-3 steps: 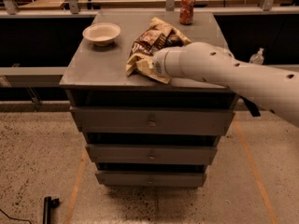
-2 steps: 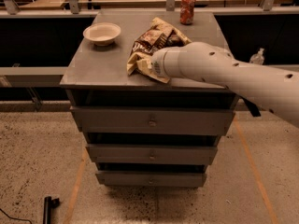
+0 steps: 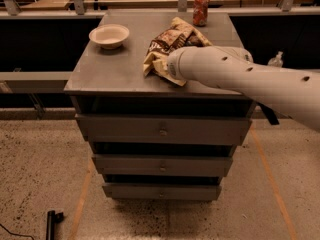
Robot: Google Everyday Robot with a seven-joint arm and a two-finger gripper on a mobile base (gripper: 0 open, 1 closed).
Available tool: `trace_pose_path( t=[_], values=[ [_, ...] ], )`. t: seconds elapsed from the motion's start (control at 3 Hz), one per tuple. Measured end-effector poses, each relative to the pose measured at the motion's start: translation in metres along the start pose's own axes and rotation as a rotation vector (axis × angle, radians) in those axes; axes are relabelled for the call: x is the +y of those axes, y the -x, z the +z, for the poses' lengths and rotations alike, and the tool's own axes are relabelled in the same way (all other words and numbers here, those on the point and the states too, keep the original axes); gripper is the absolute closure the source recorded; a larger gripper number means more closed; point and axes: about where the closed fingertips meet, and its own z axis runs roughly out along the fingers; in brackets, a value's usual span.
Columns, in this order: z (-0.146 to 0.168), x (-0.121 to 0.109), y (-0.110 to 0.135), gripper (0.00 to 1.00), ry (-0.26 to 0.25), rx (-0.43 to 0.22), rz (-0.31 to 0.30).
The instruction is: Move brown chip bag near coke can
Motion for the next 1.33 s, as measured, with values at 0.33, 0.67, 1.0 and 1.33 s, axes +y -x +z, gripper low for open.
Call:
trace_pose_path(
  t=[0.33, 0.67, 1.0, 1.33],
  values=[
    [-0.006, -0.008, 0.033, 1.00, -0.070, -0.070, -0.084],
    [-0.017, -0.048, 0.065, 1.00, -0.162, -0.134, -0.159],
    [-0.031, -0.115, 0.077, 1.00, -0.288, -0.172, -0.187],
    [-0.053, -0.148, 0.072, 1.00, -0.350, -0.164, -0.183]
  ],
)
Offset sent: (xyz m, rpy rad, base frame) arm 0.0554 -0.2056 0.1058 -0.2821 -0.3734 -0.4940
